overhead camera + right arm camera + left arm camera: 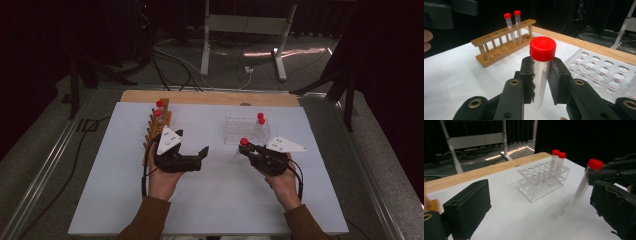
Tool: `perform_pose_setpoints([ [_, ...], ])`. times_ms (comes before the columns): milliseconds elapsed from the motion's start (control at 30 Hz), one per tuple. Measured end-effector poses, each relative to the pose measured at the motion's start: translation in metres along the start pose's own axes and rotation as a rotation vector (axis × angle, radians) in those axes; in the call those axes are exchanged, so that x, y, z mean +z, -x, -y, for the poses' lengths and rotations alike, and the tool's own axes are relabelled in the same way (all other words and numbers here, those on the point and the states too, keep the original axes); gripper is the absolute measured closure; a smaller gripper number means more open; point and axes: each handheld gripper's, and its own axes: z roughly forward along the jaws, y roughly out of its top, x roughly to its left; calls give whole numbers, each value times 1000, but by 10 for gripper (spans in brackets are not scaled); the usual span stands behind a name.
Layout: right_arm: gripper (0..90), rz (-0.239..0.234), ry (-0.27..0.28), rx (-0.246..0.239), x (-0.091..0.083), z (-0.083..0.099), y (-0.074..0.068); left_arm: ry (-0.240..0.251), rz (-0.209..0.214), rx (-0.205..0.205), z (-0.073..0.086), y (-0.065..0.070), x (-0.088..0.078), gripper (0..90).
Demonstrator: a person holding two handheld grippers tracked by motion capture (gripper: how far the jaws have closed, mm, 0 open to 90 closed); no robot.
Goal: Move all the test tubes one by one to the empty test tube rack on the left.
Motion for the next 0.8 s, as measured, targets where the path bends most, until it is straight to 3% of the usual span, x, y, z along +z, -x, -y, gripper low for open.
perform_pose_setpoints([
  [167, 747, -12, -11, -10, 4, 1, -5, -5, 42, -3, -4, 9, 11, 44],
  [267, 746, -17, -27, -16, 9, 3, -10, -19, 62, 22, -6, 16, 18, 48],
  [400, 746, -33, -39, -26, 14, 3, -16, -33, 84, 27, -7, 24, 29, 81],
  [700, 746, -47, -50, -44, 18, 5, -23, -70, 137, 34, -4, 36, 48, 265],
  [800, 746, -49, -51, -48, 18, 4, -24, -75, 165, 16, -4, 37, 52, 369],
])
